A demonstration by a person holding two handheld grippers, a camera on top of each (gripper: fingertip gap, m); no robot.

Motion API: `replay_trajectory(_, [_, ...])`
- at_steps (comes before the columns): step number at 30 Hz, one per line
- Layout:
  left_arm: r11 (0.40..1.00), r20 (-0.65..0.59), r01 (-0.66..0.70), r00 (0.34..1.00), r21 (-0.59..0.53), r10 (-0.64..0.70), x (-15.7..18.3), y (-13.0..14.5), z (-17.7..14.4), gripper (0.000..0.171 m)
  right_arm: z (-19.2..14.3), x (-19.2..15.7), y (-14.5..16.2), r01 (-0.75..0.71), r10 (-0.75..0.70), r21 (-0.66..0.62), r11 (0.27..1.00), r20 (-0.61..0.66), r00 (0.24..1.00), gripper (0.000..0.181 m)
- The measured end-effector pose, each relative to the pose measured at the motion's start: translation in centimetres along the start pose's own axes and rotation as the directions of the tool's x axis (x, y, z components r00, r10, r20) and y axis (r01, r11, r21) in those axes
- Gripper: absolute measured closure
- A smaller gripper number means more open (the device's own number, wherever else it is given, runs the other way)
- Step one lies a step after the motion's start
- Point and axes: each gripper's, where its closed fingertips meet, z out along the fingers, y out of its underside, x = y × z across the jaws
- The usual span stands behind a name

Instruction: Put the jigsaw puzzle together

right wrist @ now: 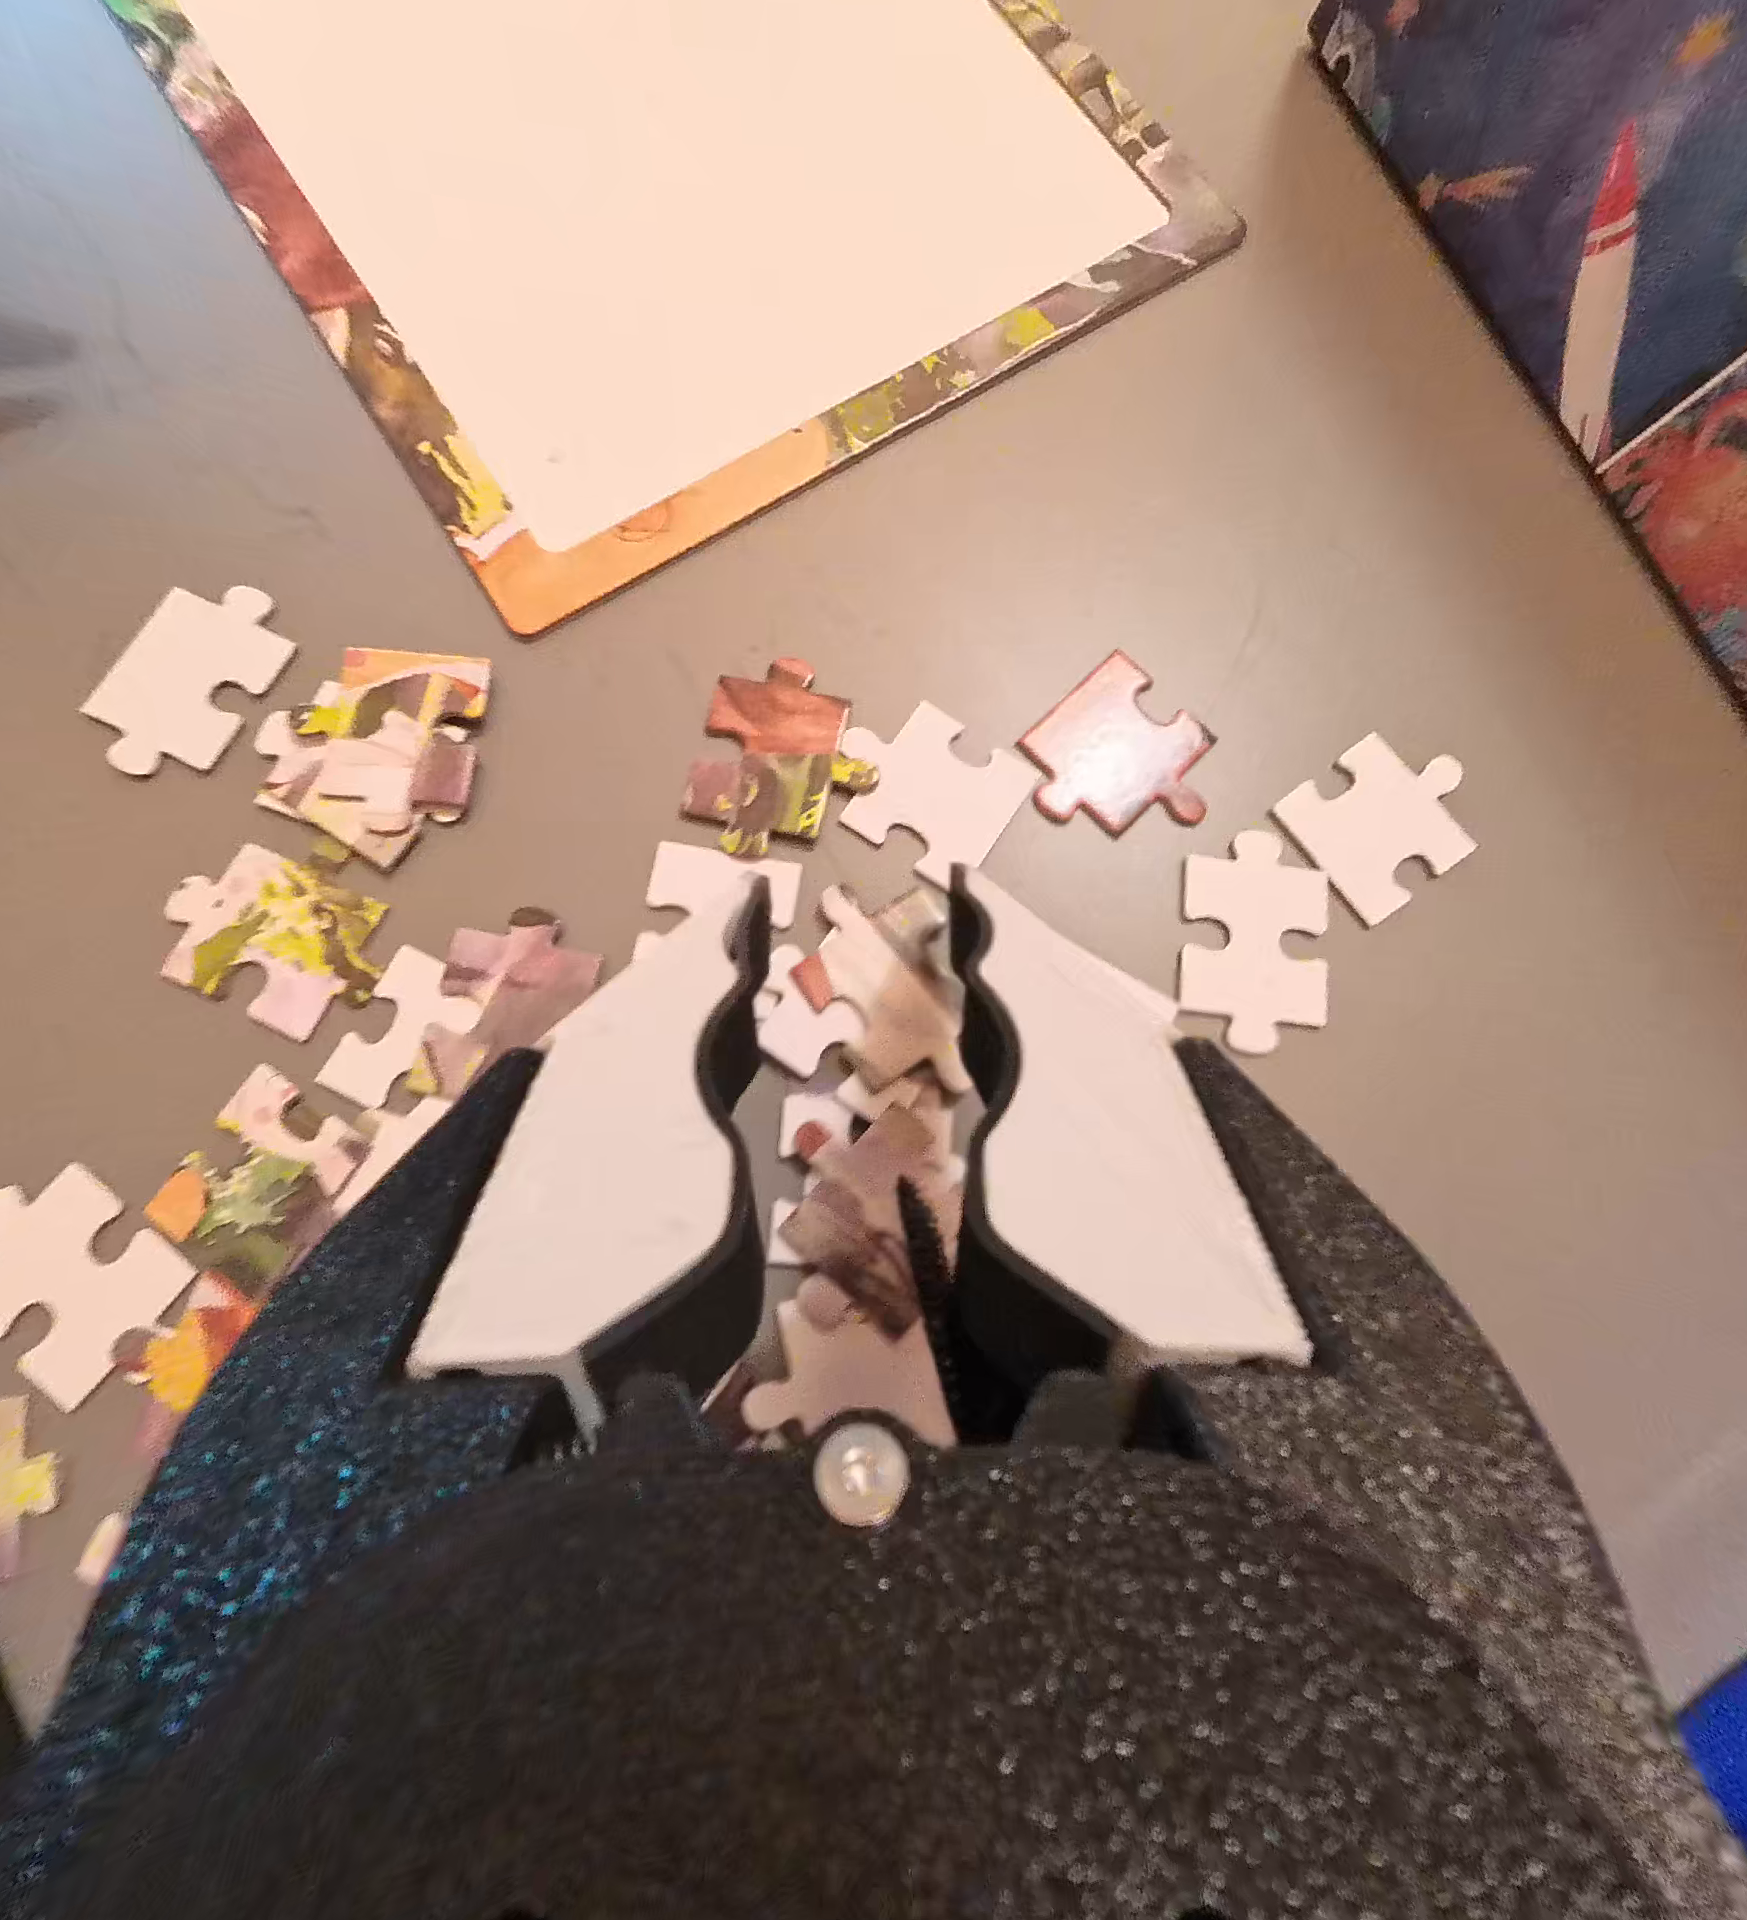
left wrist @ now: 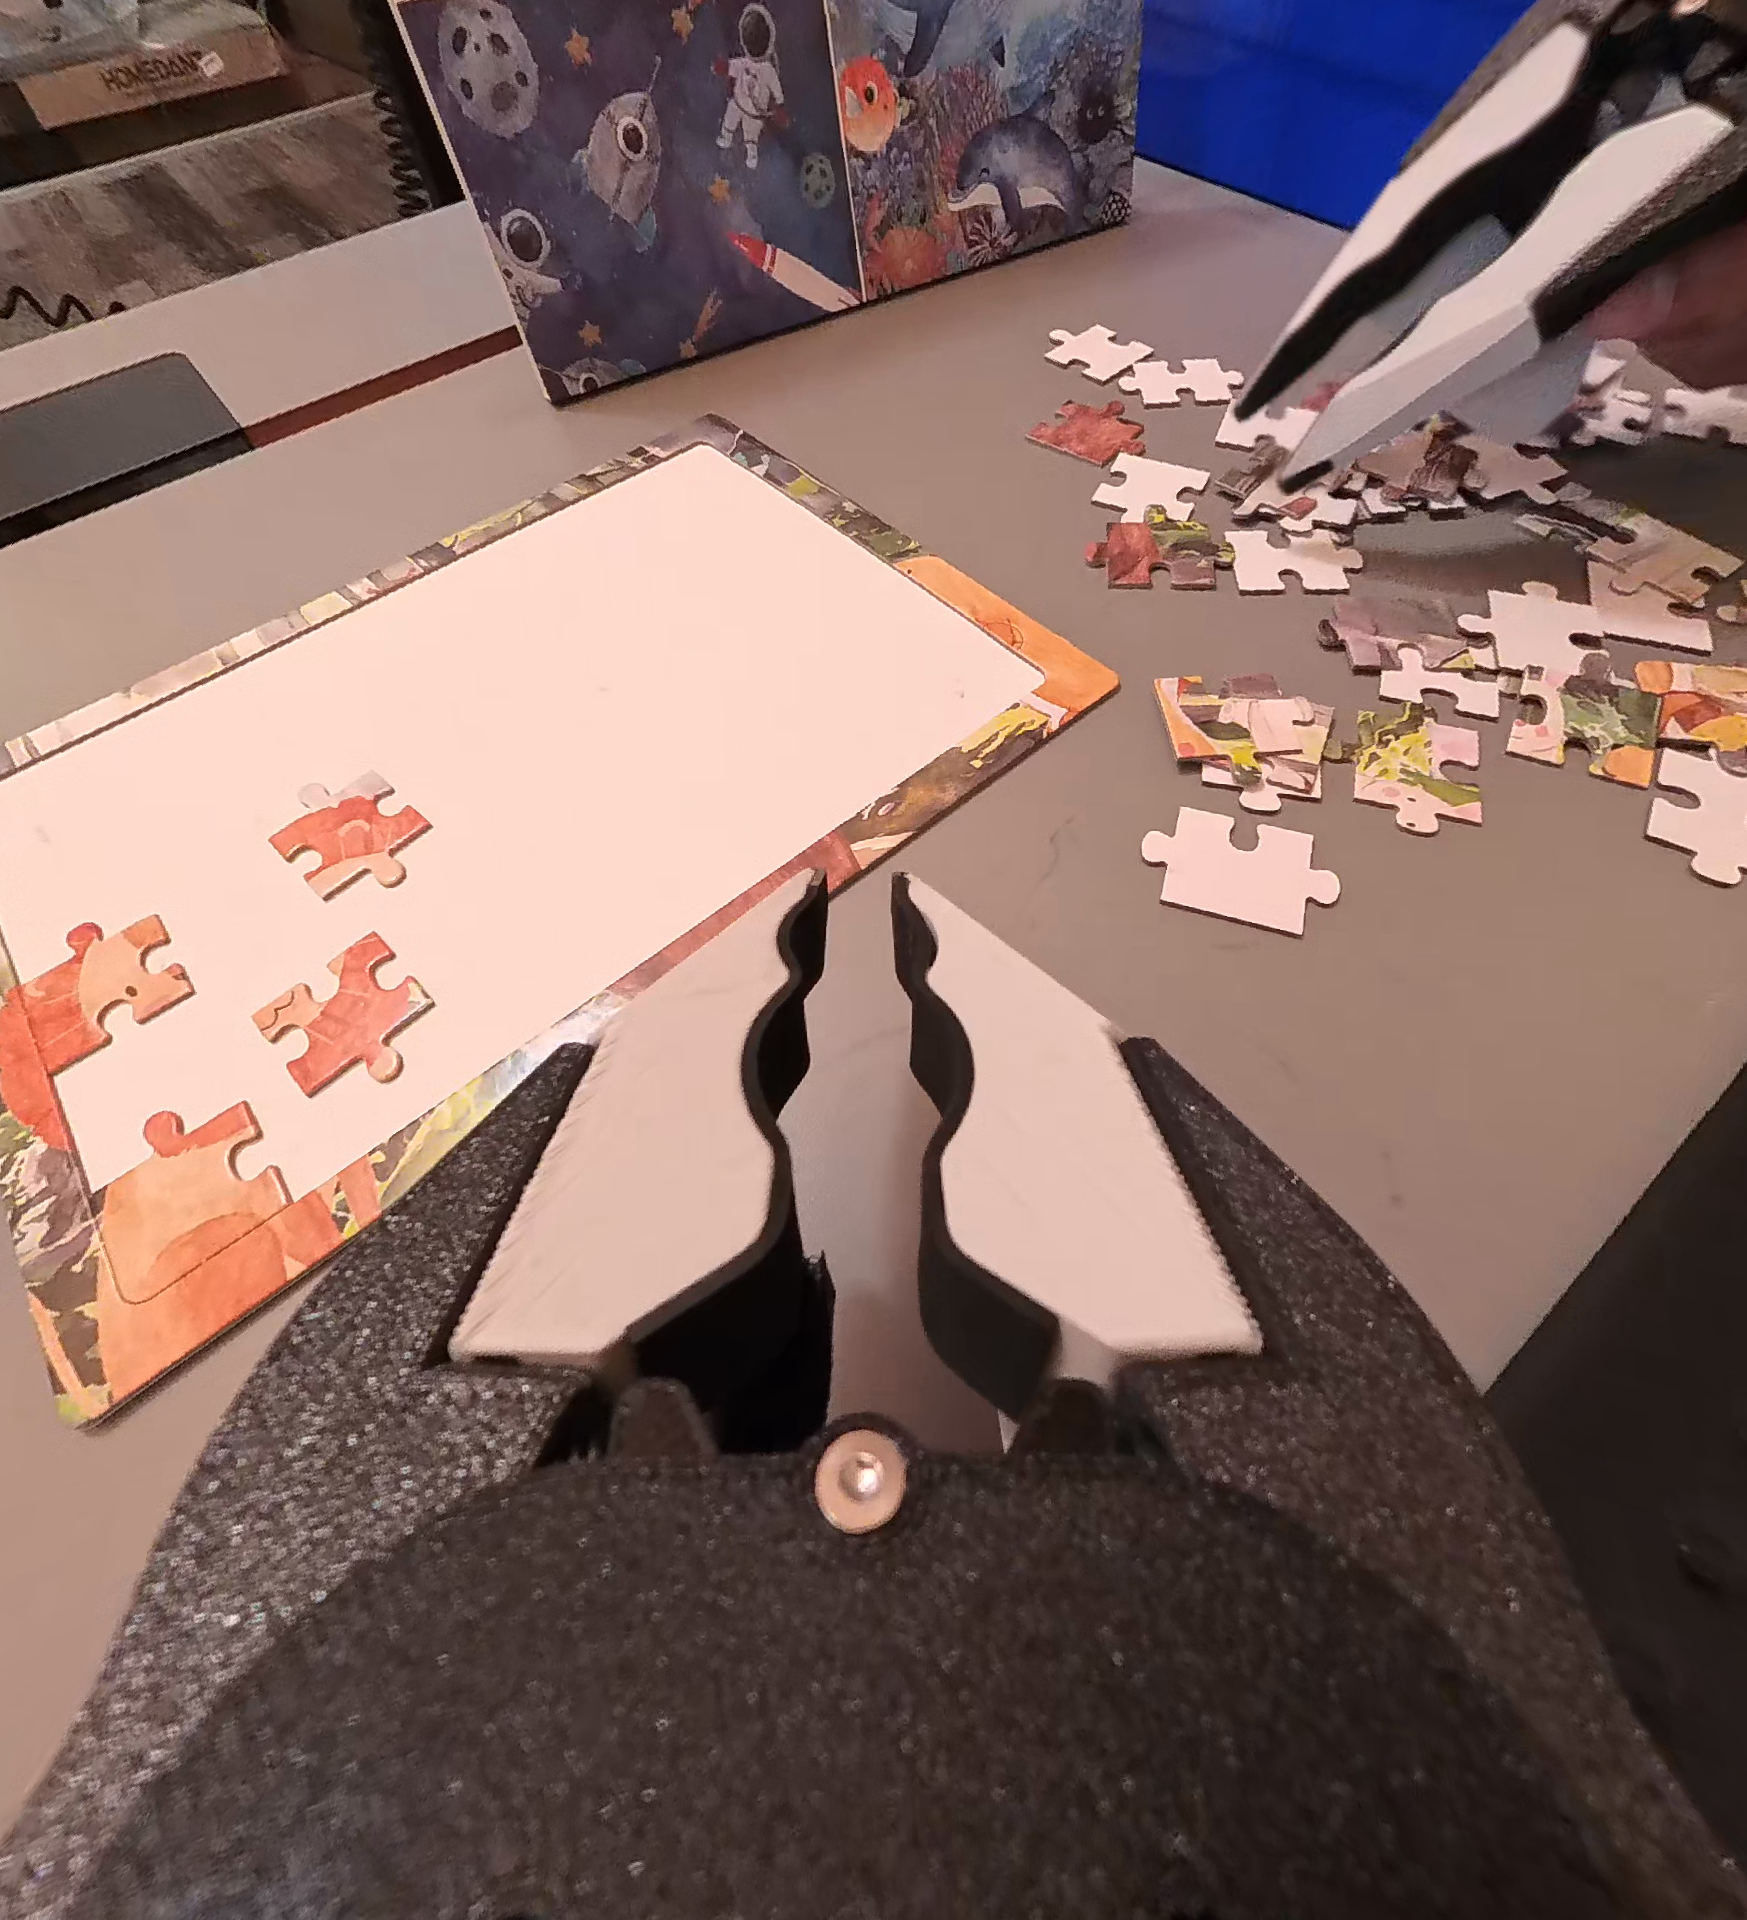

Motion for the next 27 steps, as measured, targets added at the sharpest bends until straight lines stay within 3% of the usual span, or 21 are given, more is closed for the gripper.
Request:
replay_trajectory(3, [1.000,0.004,-0.005,1.000,-0.001,0.005,0.0,0.0,0.0,0.160,1.4,1.1,-0.2,0.052,-0.052,-0.111,0.992,0.004,0.999,0.133])
replay_trajectory(9, [1.000,0.010,-0.003,1.000,0.008,0.003,-0.2,-0.1,-0.1,0.160,2.5,1.8,0.1,0.045,-0.026,-0.146,0.988,0.133,0.991,0.143])
replay_trajectory(12, [1.000,0.007,-0.006,1.000,-0.001,0.006,-0.1,0.0,0.0,0.160,2.8,1.3,-0.5,0.210,-0.198,-0.137,0.968,0.098,0.975,0.146])
replay_trajectory(16, [1.000,0.006,-0.018,1.000,-0.008,0.018,0.1,0.1,0.1,0.160,2.7,-0.2,-0.1,0.346,-0.302,-0.256,0.903,0.198,0.933,0.165])
replay_trajectory(19, [1.000,0.008,-0.014,1.000,-0.001,0.014,0.0,0.0,0.0,0.160,2.5,0.4,-0.4,0.392,-0.330,-0.321,0.862,0.233,0.915,0.142])
replay_trajectory(22, [1.000,0.006,-0.007,1.000,-0.005,0.007,-0.1,0.1,0.0,0.160,2.6,1.0,-0.8,0.460,-0.378,-0.344,0.819,0.280,0.882,0.141])
replay_trajectory(27, [1.000,0.006,-0.023,1.000,-0.008,0.023,0.1,0.1,0.1,0.160,3.0,1.7,-0.3,0.648,-0.523,-0.384,0.657,0.387,0.759,0.141])
